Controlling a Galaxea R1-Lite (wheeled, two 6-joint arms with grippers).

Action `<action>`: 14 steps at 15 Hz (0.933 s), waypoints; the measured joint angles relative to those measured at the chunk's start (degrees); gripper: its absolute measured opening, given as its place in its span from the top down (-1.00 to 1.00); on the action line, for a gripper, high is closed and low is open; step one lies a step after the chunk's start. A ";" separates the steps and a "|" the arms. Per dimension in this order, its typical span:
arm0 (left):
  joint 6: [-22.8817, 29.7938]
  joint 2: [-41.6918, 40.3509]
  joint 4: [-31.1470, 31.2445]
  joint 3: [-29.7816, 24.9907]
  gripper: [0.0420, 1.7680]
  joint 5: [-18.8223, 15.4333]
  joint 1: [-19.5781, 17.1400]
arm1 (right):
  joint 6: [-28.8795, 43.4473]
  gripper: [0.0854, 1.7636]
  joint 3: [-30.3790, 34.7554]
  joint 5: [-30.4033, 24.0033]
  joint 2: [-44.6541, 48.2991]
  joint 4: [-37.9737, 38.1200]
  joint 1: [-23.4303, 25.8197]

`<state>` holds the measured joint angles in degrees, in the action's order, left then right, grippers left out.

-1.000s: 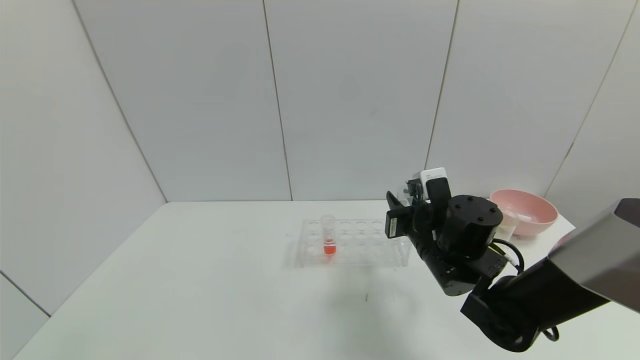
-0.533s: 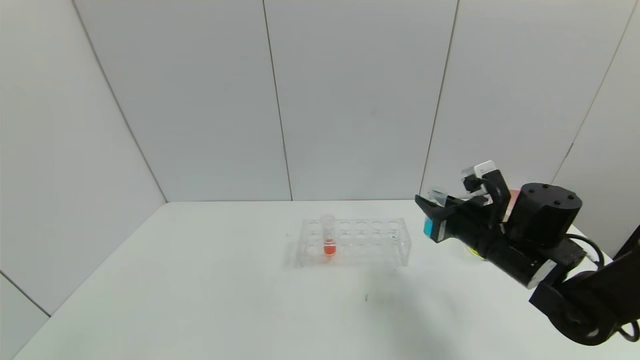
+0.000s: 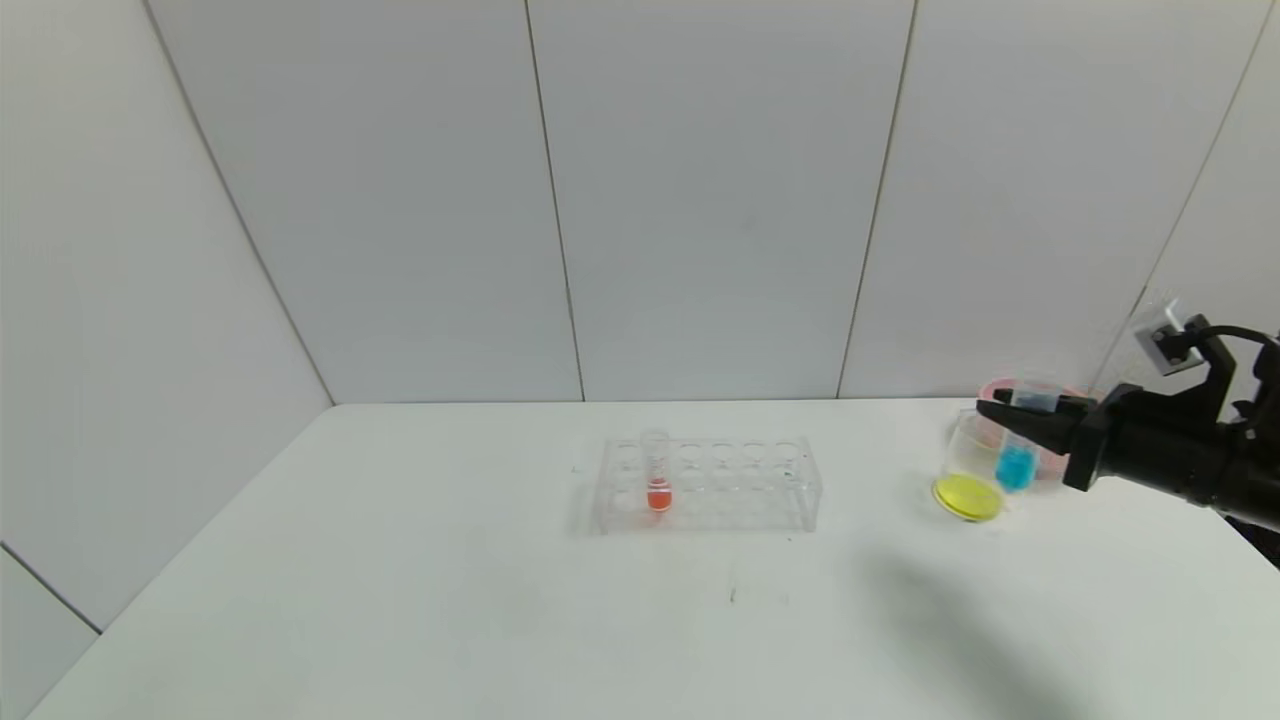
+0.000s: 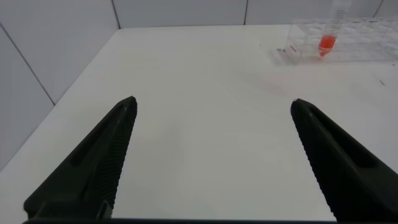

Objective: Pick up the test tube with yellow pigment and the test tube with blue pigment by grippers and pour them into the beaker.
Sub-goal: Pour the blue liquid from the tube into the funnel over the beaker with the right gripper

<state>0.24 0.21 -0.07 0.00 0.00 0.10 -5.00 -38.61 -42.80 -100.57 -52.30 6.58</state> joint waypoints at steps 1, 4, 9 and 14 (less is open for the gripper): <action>0.02 0.00 0.00 0.00 -1.00 0.00 -0.02 | -1.51 0.42 -1.35 -3.16 0.38 2.60 3.45; -0.02 0.00 0.00 0.00 -1.00 0.00 0.00 | -7.73 0.42 -7.75 -9.40 0.30 14.75 11.72; 0.00 0.00 0.00 0.00 -1.00 0.00 0.00 | -18.20 0.42 -21.66 -10.57 -2.76 33.39 17.47; 0.00 0.00 0.00 0.00 -1.00 0.00 0.00 | -31.51 0.42 -35.93 -10.57 -7.30 56.56 18.16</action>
<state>0.24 0.21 -0.07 0.00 0.00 0.10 -36.51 -74.53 -53.37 -107.87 4.27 24.75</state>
